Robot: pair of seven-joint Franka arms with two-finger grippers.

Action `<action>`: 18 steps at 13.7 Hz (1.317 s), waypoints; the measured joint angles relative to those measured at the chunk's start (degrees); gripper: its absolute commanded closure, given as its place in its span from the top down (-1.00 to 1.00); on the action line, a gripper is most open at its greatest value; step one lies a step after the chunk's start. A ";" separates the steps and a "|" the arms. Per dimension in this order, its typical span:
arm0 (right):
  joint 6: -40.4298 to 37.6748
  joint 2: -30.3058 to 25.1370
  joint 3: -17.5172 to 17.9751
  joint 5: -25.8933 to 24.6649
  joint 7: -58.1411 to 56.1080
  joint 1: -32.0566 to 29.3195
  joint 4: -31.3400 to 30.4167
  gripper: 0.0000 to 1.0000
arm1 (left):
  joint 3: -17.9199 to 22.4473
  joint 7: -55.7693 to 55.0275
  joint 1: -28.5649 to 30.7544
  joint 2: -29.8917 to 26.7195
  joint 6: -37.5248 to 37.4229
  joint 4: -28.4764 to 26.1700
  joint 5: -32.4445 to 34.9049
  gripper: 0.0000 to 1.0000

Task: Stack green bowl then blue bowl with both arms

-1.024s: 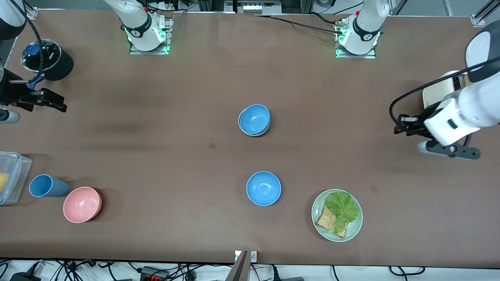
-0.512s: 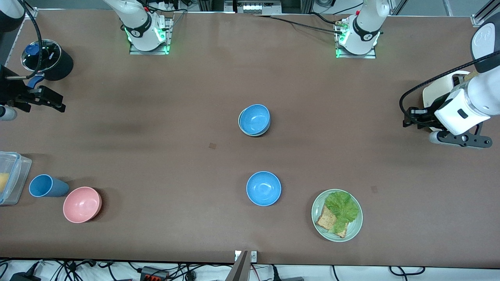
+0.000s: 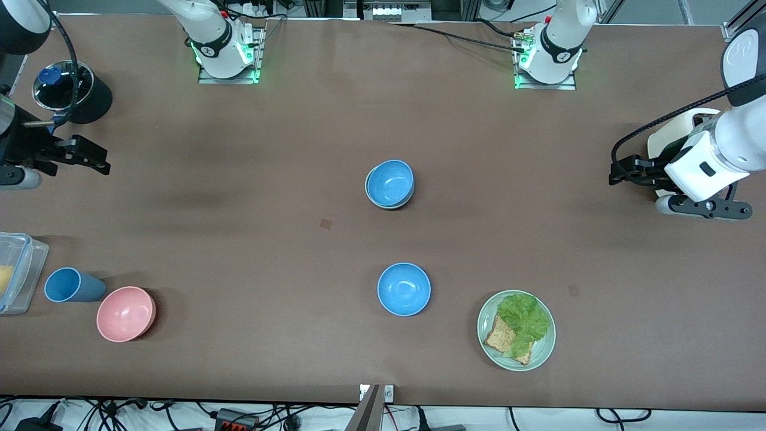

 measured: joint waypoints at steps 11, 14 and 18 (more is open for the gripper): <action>-2.77 0.62 -0.31 0.00 0.00 -0.08 0.00 1.00 | 1.22 -0.42 -0.78 -1.87 -0.08 0.00 0.00 1.00; -2.79 0.62 -0.31 0.00 0.00 -0.06 0.00 1.00 | 1.35 -0.42 -0.78 -1.92 0.02 0.01 0.00 1.00; -2.80 0.62 -0.38 0.00 0.00 -0.07 0.00 1.00 | 1.59 -0.43 -0.76 -1.94 4.02 -0.02 0.00 1.00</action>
